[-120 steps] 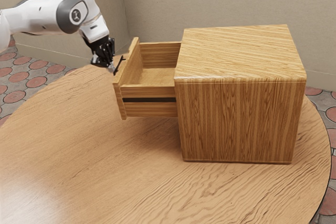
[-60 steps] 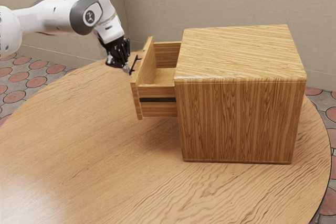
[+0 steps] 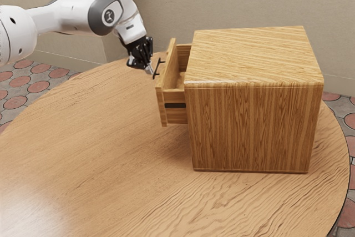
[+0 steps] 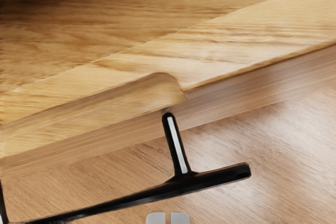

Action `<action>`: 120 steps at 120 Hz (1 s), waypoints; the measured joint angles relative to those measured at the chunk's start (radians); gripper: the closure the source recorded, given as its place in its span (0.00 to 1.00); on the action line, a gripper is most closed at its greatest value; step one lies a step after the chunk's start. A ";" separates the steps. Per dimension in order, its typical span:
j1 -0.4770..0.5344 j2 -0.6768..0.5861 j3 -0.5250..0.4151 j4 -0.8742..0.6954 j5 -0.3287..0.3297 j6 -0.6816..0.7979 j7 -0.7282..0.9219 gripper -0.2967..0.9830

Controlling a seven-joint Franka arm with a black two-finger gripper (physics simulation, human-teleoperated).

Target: Push the drawer handle with one arm to close the drawer

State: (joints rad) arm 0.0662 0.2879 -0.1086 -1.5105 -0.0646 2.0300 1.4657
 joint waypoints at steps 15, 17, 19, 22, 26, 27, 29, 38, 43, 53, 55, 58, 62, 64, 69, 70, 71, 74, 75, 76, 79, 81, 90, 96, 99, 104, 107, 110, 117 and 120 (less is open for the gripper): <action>-0.008 0.021 0.000 0.021 0.001 0.000 -0.003 0.85; -0.011 0.023 0.000 0.023 0.001 0.000 -0.003 0.85; -0.013 0.025 0.000 0.025 0.001 0.000 -0.004 0.85; -0.016 0.026 0.000 0.029 0.001 0.000 -0.004 0.85; -0.021 0.028 0.000 0.033 0.001 0.000 -0.005 0.85; -0.022 0.028 0.000 0.033 0.001 0.000 -0.005 0.85; -0.024 0.029 0.000 0.035 0.001 0.001 -0.005 0.85; -0.032 0.038 0.000 0.045 0.002 0.001 -0.006 0.85; -0.035 0.042 0.000 0.049 0.002 0.001 -0.007 0.85; -0.043 0.050 0.000 0.059 0.002 0.000 -0.008 0.85; -0.045 0.051 0.000 0.061 0.002 0.000 -0.008 0.85; -0.050 0.054 0.000 0.066 0.002 0.000 -0.009 0.85; -0.055 0.059 0.000 0.074 0.003 0.000 -0.009 0.85; -0.058 0.060 0.000 0.077 0.003 0.000 -0.009 0.84; -0.063 0.065 0.000 0.082 0.003 0.000 -0.010 0.84; -0.063 0.065 0.000 0.083 0.003 0.000 -0.010 0.85; -0.064 0.066 0.000 0.083 0.003 0.000 -0.010 0.85; -0.066 0.068 0.001 0.085 0.003 0.000 -0.011 0.85; -0.068 0.069 0.001 0.085 0.003 0.000 -0.011 0.85; -0.069 0.069 0.002 0.086 0.003 0.000 -0.011 0.85; -0.071 0.071 0.002 0.088 0.003 0.000 -0.012 0.85; -0.073 0.072 0.002 0.090 0.003 -0.001 -0.012 0.85; -0.079 0.084 0.003 0.099 0.003 -0.001 -0.013 0.85; -0.082 0.088 0.004 0.104 0.003 -0.001 -0.013 0.85; -0.084 0.089 0.004 0.106 0.003 -0.001 -0.014 0.85; -0.086 0.089 0.004 0.110 0.003 -0.001 -0.014 0.85; -0.088 0.090 0.004 0.113 0.003 -0.001 -0.015 0.84; -0.091 0.091 0.004 0.115 0.003 -0.001 -0.015 0.84; -0.097 0.093 0.004 0.120 0.003 -0.001 -0.016 0.85; -0.099 0.094 0.003 0.122 0.003 -0.001 -0.017 0.85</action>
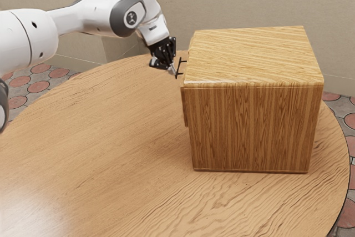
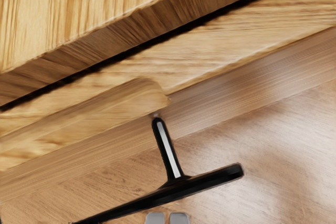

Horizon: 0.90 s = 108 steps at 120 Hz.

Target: Push the drawer handle with one arm to close the drawer

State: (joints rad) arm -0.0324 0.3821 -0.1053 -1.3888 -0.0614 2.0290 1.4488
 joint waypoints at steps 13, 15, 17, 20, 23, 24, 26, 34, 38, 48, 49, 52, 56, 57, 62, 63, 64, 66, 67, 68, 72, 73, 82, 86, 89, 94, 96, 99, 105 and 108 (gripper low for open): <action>-0.006 0.009 0.000 0.009 0.000 0.000 -0.002 0.85; -0.007 0.009 0.000 0.010 0.000 0.000 -0.002 0.85; -0.008 0.010 0.000 0.012 0.000 0.000 -0.002 0.85; -0.009 0.011 0.000 0.013 0.000 0.000 -0.003 0.85; -0.010 0.012 0.000 0.014 0.000 0.000 -0.003 0.85; -0.010 0.013 -0.001 0.014 0.000 0.000 -0.003 0.85; -0.011 0.013 -0.001 0.015 0.000 0.000 -0.003 0.85; -0.012 0.014 0.000 0.016 0.000 0.001 -0.004 0.85; -0.014 0.014 0.000 0.016 0.000 0.001 -0.005 0.85; -0.016 0.015 0.000 0.017 0.000 0.001 -0.006 0.85; -0.016 0.015 0.000 0.017 0.000 0.001 -0.006 0.85; -0.016 0.016 0.000 0.017 0.000 0.002 -0.006 0.85; -0.016 0.017 0.000 0.017 0.000 0.002 -0.007 0.85; -0.016 0.017 0.000 0.017 0.000 0.002 -0.007 0.85; -0.017 0.017 0.001 0.018 0.000 0.002 -0.008 0.85; -0.017 0.017 0.001 0.018 0.000 0.001 -0.008 0.85; -0.017 0.017 0.001 0.018 0.000 0.001 -0.009 0.84; -0.017 0.015 0.002 0.018 0.000 -0.002 -0.010 0.84; -0.016 0.013 0.003 0.018 0.000 -0.003 -0.011 0.84; -0.015 0.012 0.004 0.018 0.001 -0.005 -0.011 0.84; -0.008 0.006 0.006 0.018 0.002 -0.014 -0.016 0.85; -0.006 0.004 0.007 0.018 0.003 -0.017 -0.017 0.85; 0.011 -0.040 0.036 -0.006 0.007 -0.047 -0.030 0.84; 0.027 -0.083 0.045 -0.034 0.012 -0.068 -0.036 0.80; 0.041 -0.110 0.048 -0.051 0.016 -0.086 -0.041 0.75; 0.070 -0.154 0.052 -0.080 0.020 -0.120 -0.051 0.68; 0.082 -0.171 0.053 -0.092 0.021 -0.132 -0.054 0.65; 0.098 -0.196 0.053 -0.115 0.023 -0.149 -0.060 0.61; 0.128 -0.238 0.053 -0.157 0.026 -0.181 -0.071 0.53; 0.138 -0.252 0.053 -0.172 0.028 -0.195 -0.075 0.50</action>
State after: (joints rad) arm 0.1061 0.1300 -0.0521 -1.5613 -0.0333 1.8338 1.3735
